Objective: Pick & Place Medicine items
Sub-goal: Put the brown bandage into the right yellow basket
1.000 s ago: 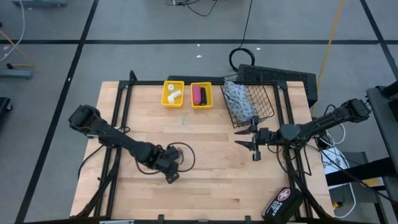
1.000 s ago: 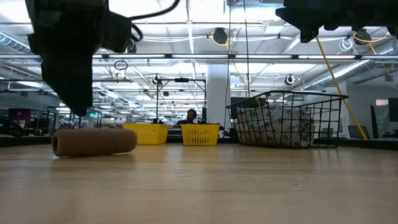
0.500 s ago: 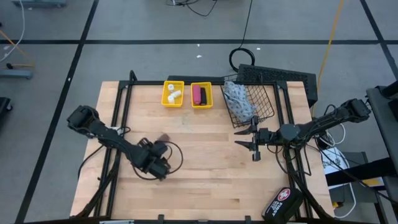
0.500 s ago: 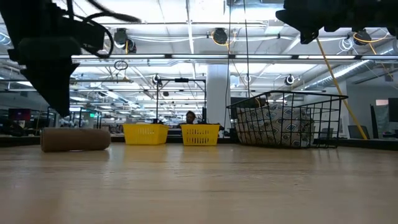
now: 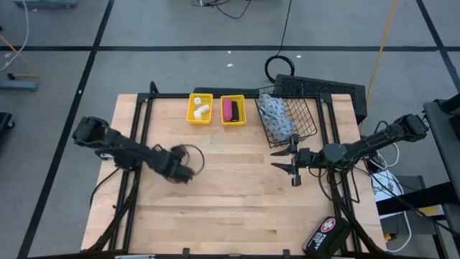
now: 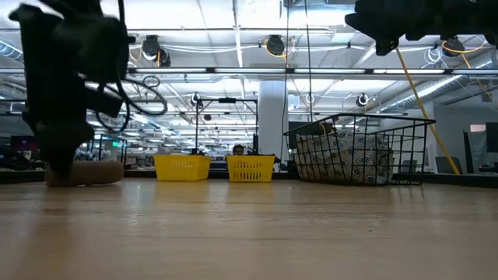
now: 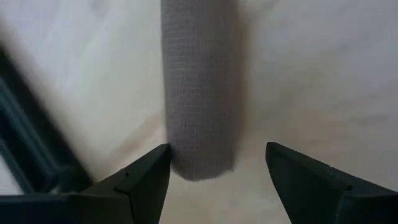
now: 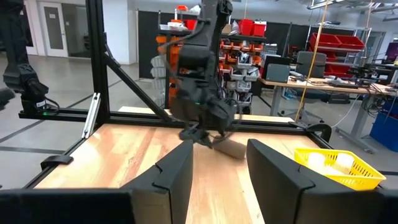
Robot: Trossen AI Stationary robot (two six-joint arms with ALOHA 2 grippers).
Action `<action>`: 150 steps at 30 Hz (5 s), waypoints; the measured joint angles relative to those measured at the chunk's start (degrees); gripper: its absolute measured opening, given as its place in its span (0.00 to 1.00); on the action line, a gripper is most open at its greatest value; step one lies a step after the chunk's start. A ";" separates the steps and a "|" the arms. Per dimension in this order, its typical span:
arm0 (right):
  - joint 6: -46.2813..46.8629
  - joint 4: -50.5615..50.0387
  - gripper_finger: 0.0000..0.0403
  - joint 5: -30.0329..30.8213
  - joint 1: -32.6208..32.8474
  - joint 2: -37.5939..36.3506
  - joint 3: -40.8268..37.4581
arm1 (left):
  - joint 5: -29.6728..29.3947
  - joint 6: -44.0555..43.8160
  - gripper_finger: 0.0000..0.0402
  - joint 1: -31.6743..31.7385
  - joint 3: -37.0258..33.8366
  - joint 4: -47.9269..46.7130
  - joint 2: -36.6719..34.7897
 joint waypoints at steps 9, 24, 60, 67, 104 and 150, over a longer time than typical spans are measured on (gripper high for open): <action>-0.10 -0.57 0.35 0.04 -0.04 0.00 0.04 | 1.18 8.06 0.66 10.37 -9.50 9.25 -6.39; 0.05 -0.87 0.35 0.08 -0.04 0.00 0.04 | 2.66 8.87 0.35 11.15 -10.28 14.26 -6.74; 4.67 24.83 0.35 0.03 -0.37 33.77 6.83 | 13.81 43.53 0.25 -1.46 2.49 63.69 -1.57; 8.69 14.99 0.47 -0.37 -1.86 39.24 15.41 | 13.53 43.55 0.25 -1.44 2.49 64.04 1.15; 19.13 10.49 0.58 -15.01 -5.78 47.19 22.14 | 13.20 46.29 0.25 -1.90 2.49 65.17 1.22; 14.09 1.43 0.50 -21.14 -7.19 47.19 26.84 | 17.25 44.84 0.25 -1.90 2.49 64.56 1.15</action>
